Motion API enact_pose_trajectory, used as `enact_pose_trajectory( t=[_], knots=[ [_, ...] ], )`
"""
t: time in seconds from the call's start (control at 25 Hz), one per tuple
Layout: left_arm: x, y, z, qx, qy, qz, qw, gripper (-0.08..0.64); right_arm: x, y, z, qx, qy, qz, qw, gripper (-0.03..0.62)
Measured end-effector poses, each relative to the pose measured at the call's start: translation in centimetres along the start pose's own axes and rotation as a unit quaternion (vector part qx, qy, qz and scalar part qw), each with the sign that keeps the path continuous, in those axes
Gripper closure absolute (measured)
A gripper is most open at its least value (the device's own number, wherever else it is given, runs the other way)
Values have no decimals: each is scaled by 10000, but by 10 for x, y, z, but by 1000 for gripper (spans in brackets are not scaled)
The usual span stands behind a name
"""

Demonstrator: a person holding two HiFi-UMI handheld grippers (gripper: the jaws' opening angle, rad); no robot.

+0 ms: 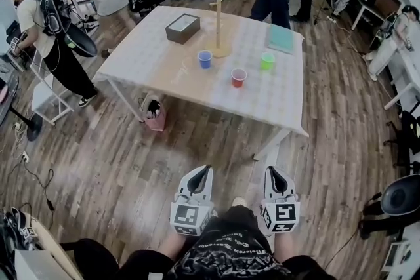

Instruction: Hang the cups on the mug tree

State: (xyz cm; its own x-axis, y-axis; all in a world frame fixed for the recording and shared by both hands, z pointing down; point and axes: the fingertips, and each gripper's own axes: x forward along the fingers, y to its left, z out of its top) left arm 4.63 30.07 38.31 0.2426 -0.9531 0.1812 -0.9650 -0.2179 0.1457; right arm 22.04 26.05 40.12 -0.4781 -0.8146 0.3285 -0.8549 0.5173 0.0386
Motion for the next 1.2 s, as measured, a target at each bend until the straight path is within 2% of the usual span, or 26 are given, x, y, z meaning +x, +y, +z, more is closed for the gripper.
enact_pose_trajectory(
  t=[0.28,0.56,0.84,1.0,1.2],
  knots=[
    [7,22,-8,-33,-9,266,9996,541,29,6,2,-184,-79,297,9994,581],
    [53,53,-9,-127,131,641,9978,541,93,-11,8,-177,-44,693,9974,581],
    [143,62,11,-37,158,839,9963,541,169,-70,27,-248,38,943,9952,581],
    [195,56,16,-19,208,946,9953,541,210,-107,30,-415,245,1127,9925,581],
    [246,48,19,-65,184,982,9950,541,246,-137,35,-431,217,1353,9896,581]
  ],
)
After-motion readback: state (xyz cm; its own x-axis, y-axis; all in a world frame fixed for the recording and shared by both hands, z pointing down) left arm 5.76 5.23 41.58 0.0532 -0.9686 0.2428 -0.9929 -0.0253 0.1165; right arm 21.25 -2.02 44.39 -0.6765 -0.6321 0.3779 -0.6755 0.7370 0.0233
